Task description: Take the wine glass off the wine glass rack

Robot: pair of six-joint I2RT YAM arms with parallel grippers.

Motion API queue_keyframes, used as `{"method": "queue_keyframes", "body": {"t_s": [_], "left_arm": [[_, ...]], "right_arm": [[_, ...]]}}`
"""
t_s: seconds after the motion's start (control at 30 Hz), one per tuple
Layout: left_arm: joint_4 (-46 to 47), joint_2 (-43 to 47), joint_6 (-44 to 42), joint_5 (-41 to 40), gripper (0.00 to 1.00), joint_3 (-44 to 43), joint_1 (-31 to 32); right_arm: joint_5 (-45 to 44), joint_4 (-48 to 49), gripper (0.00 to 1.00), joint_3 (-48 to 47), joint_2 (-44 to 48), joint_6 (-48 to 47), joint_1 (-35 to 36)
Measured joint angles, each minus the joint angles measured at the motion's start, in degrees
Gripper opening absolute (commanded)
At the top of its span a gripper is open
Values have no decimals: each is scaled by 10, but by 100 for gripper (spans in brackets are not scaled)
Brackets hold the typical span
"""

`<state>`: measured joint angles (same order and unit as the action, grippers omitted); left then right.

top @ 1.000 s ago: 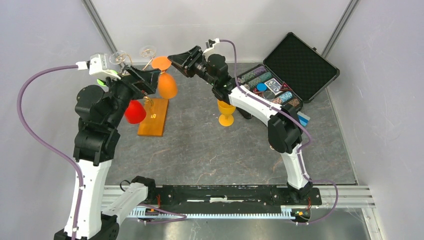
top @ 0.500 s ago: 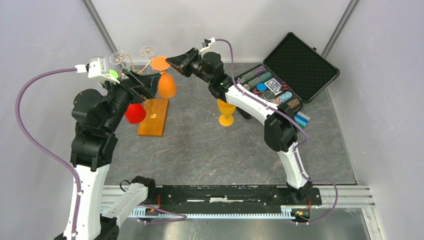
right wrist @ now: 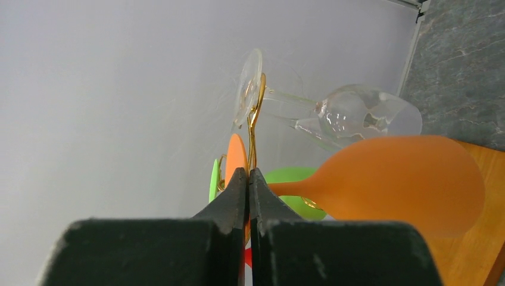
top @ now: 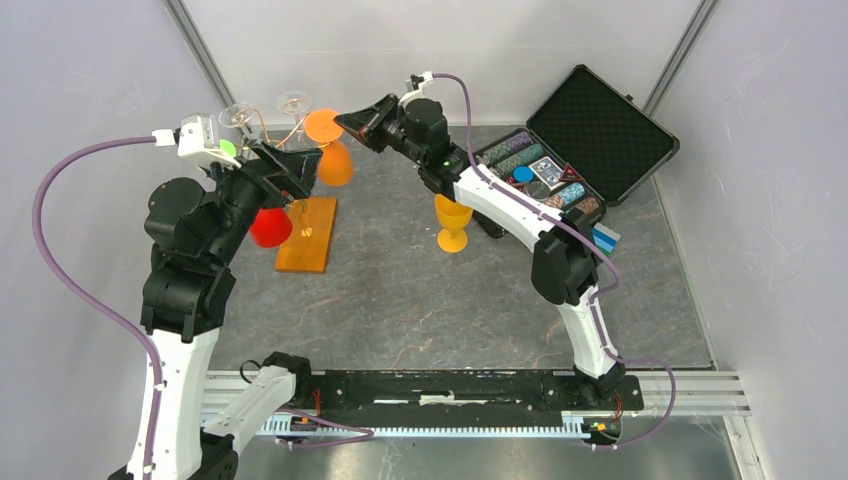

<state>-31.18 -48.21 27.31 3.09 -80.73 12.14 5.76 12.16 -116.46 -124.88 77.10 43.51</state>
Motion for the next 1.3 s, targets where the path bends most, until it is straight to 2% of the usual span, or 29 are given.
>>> {"method": "queue_keyframes", "body": {"t_s": [0.33,0.63,0.97,1.3], "left_arm": [[0,0,0,0,100,0,0],[0,2,0,0,100,0,0],[0,2,0,0,100,0,0],[0,2,0,0,100,0,0]], "right_arm": [[-9,-46,0,24,60,-10,6],[-7,-47,0,29,65,-9,27],[-17,13,0,29,62,-10,34],[-35,49,0,9,12,-12,34]]}}
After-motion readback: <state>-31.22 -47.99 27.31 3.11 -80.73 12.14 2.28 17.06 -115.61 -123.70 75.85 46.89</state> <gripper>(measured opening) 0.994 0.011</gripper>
